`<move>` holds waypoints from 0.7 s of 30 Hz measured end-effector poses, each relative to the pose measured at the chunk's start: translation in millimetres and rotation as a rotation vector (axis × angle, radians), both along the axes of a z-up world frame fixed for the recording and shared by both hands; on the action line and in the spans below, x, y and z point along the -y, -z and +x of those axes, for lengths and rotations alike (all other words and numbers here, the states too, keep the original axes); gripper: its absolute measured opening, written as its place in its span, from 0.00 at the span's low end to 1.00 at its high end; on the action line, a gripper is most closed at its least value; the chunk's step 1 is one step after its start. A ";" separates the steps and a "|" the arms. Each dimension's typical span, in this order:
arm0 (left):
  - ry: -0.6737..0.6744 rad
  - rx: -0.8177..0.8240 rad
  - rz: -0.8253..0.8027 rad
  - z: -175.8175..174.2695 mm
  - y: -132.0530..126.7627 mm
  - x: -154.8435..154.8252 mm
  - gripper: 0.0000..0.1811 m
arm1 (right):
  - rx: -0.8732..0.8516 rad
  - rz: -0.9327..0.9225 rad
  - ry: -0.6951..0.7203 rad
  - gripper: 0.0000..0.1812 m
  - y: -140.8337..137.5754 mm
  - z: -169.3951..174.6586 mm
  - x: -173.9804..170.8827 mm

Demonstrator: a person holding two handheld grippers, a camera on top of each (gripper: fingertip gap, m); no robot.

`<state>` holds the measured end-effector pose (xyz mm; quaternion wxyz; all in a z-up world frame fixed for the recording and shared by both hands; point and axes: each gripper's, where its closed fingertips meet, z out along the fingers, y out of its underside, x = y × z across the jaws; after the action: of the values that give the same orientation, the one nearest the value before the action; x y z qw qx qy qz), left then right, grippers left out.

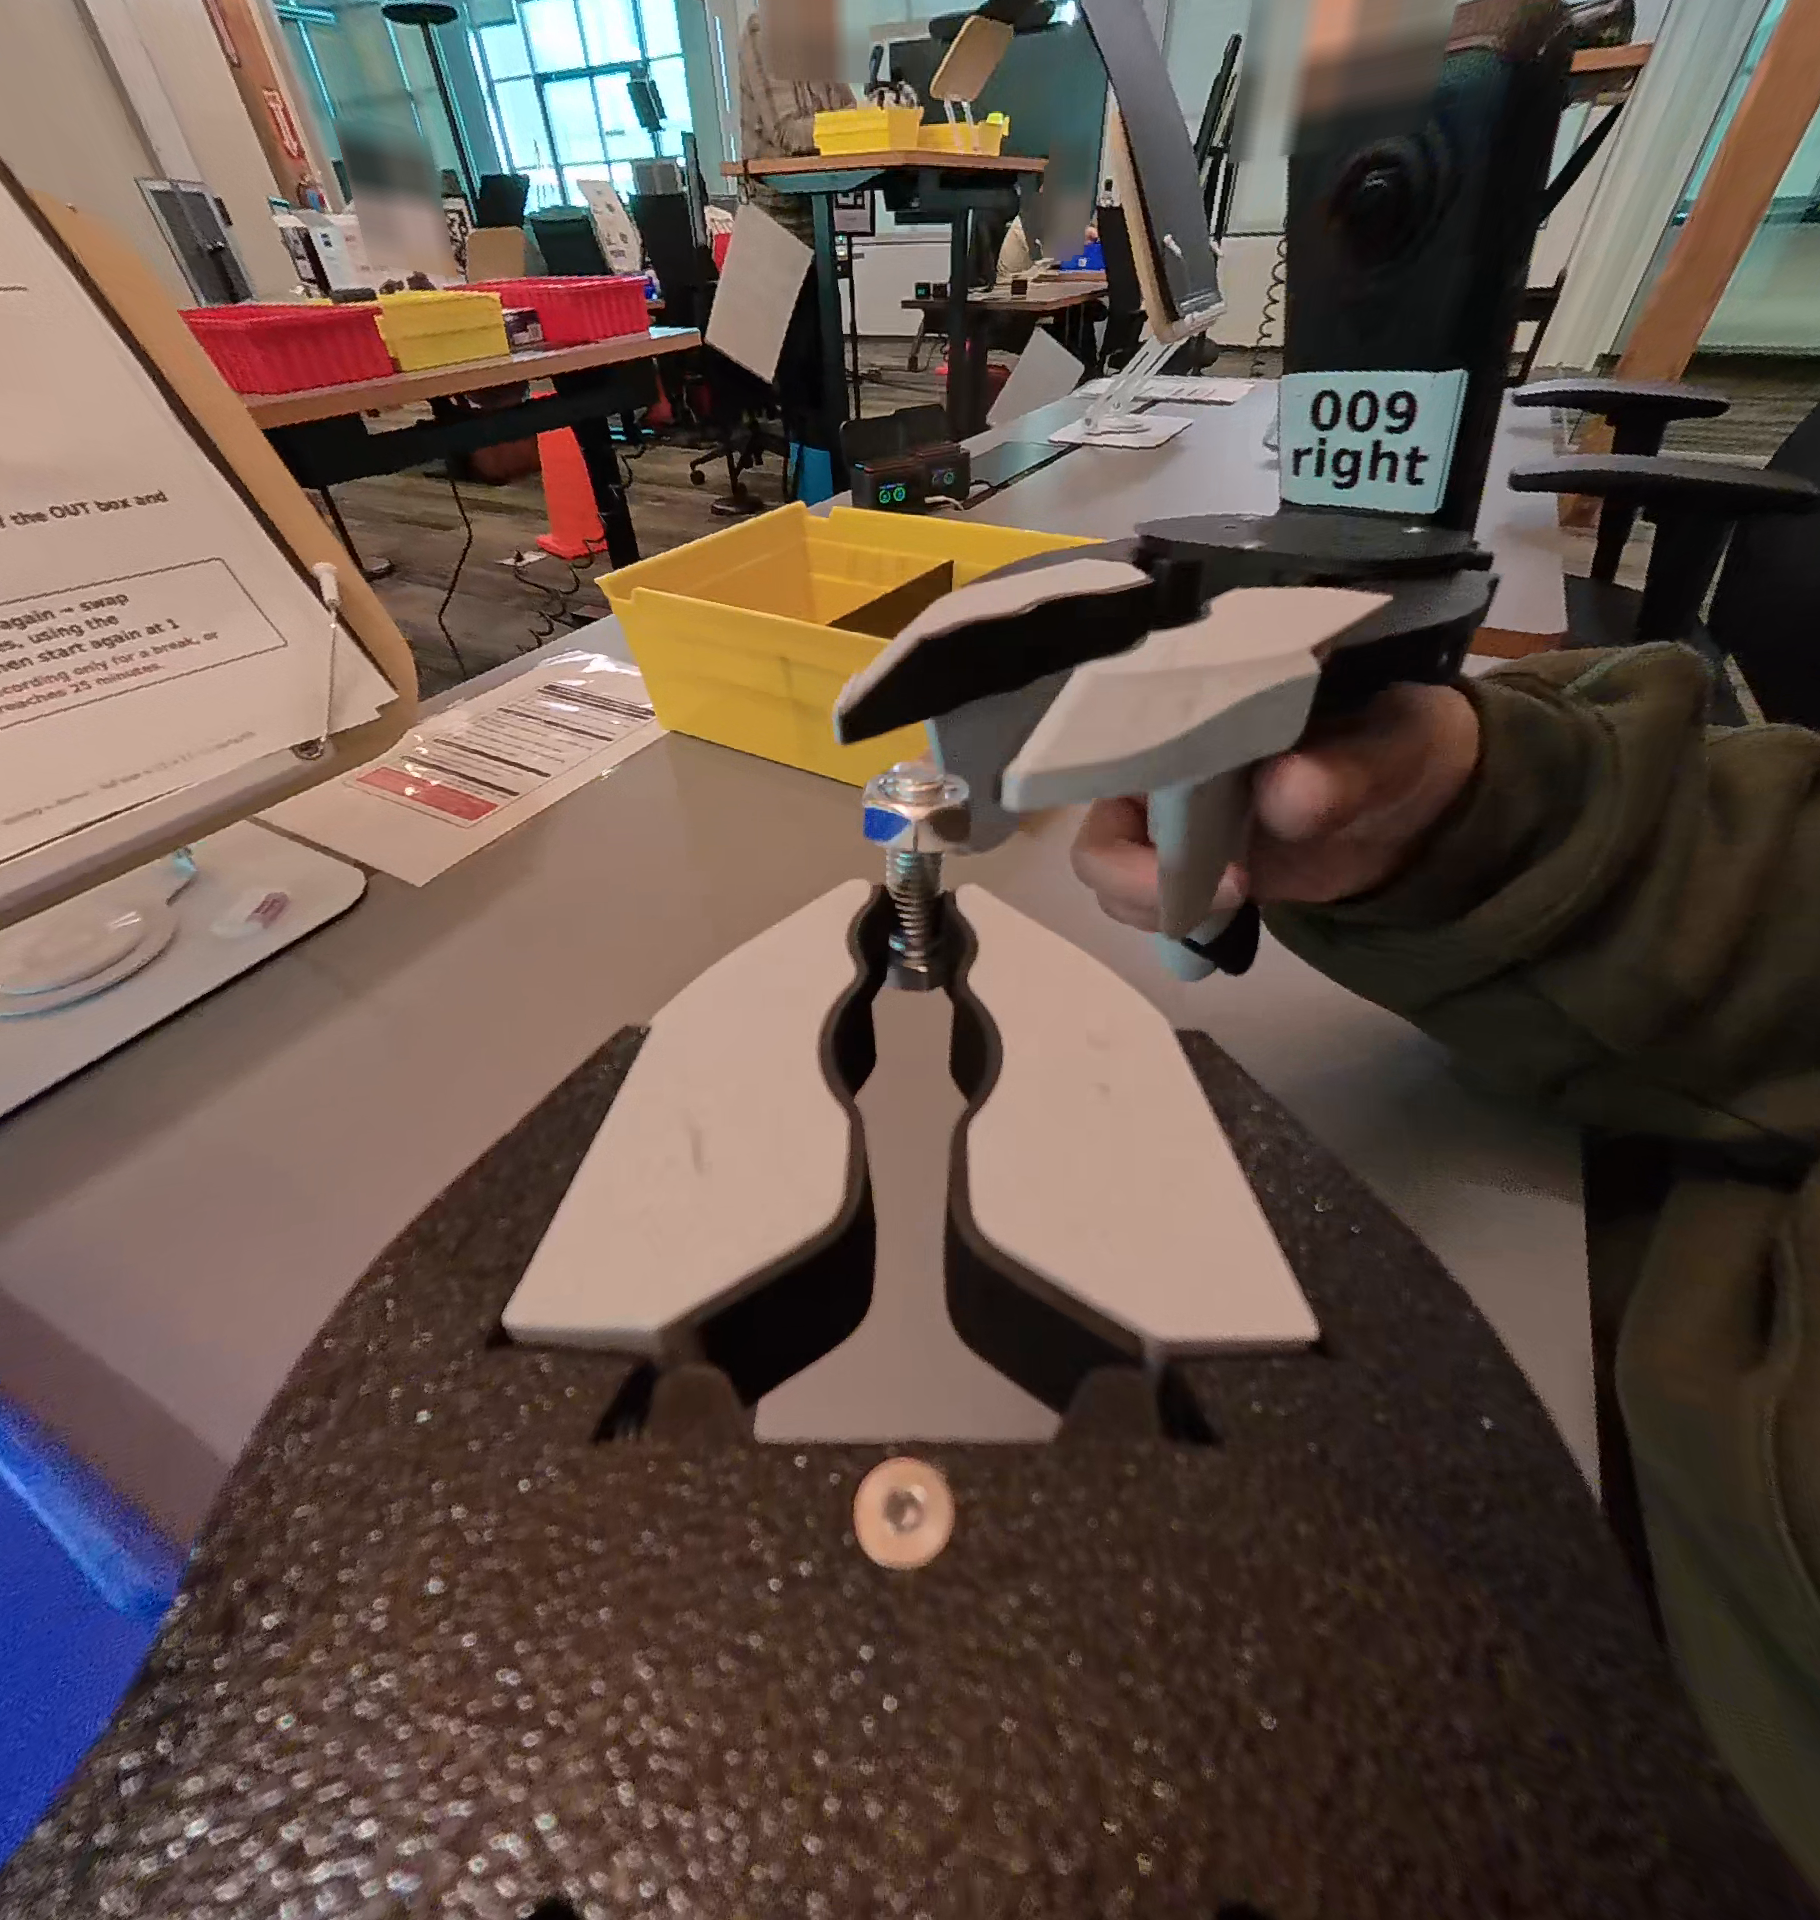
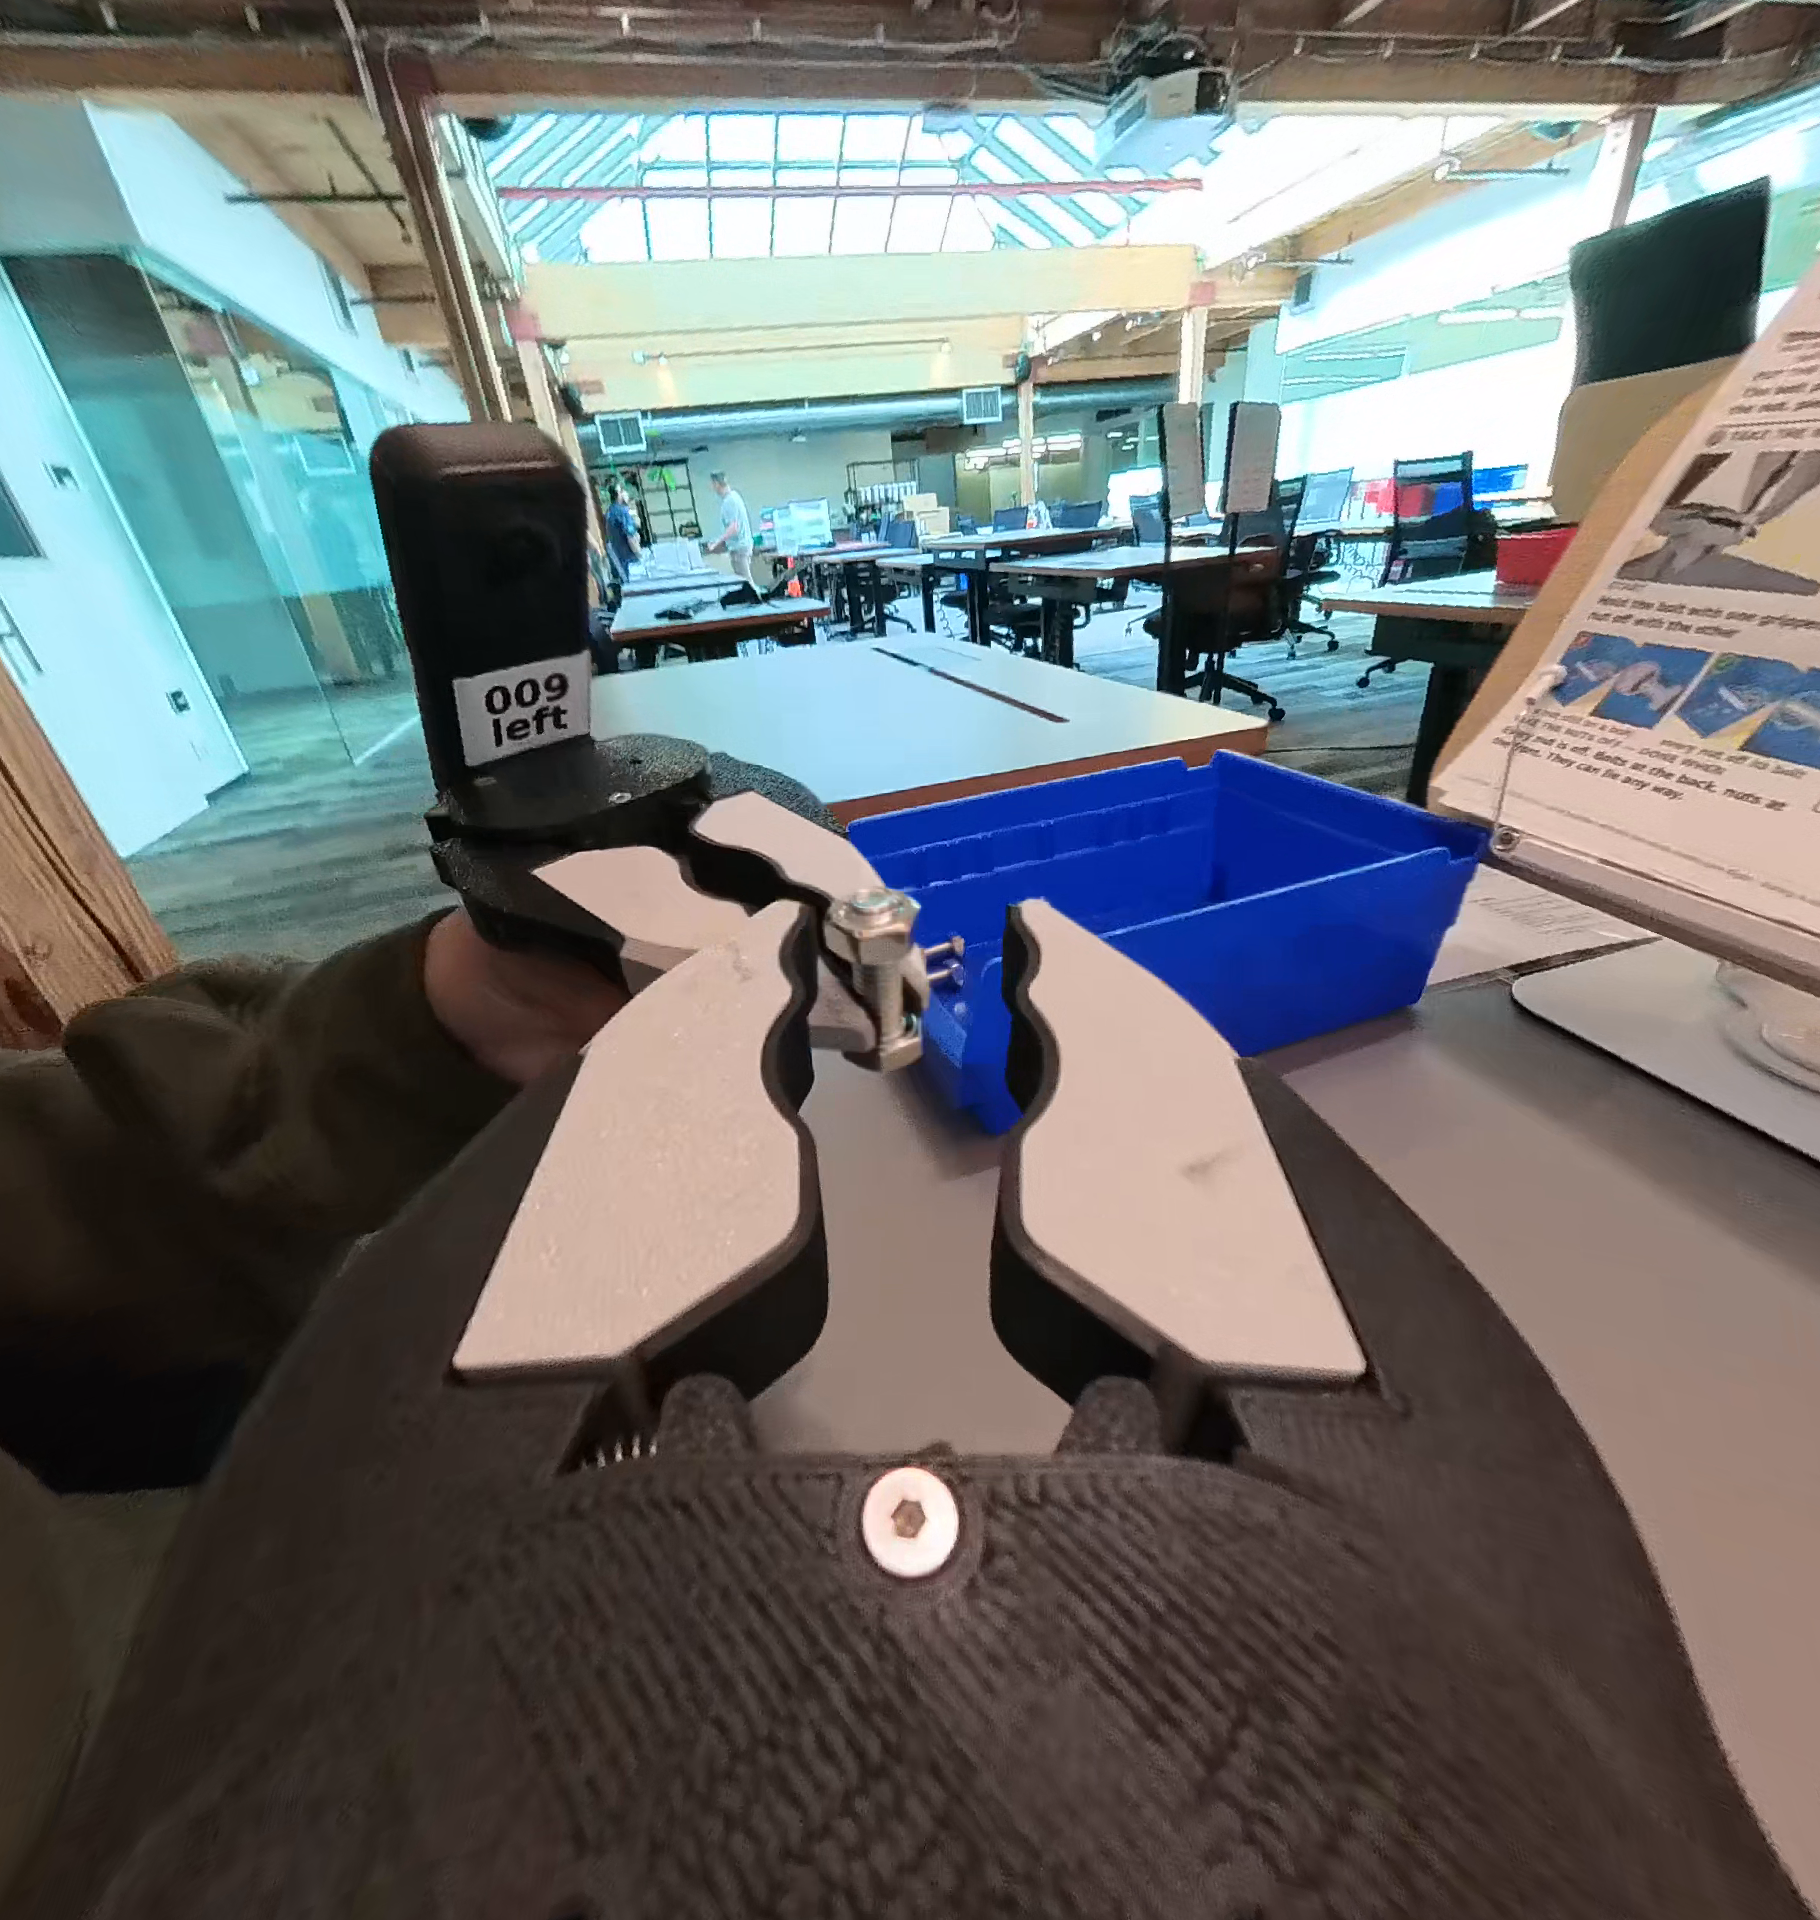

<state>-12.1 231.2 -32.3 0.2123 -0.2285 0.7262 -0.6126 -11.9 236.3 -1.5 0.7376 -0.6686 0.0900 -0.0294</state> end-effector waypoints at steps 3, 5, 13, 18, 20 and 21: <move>0.004 0.009 -0.003 -0.5 -0.4 4.4 0.05 | 0.021 -0.024 0.006 0.17 3.0 -4.0 -6.1; 0.003 0.012 -0.015 -0.2 -1.7 5.6 0.05 | 0.034 -0.038 0.020 0.15 4.2 -3.4 -7.4; -0.002 0.030 -0.089 -2.0 -9.6 -0.2 0.05 | -0.024 -0.006 0.178 0.12 3.4 32.8 23.3; 0.004 0.041 -0.081 -1.5 -7.7 9.3 0.05 | 0.000 0.043 -0.010 0.16 -9.1 -3.6 9.0; 0.010 0.048 -0.089 -2.0 -8.8 13.0 0.05 | 0.041 -0.001 -0.001 0.15 -6.4 -8.7 0.4; 0.009 0.049 -0.096 -2.4 -10.1 13.4 0.05 | 0.053 -0.029 0.014 0.14 -3.2 -7.5 -1.8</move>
<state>-14.4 217.8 -22.2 0.2159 -0.2203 0.6916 -0.6531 -19.4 238.1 1.7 0.7296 -0.6777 0.0749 -0.0535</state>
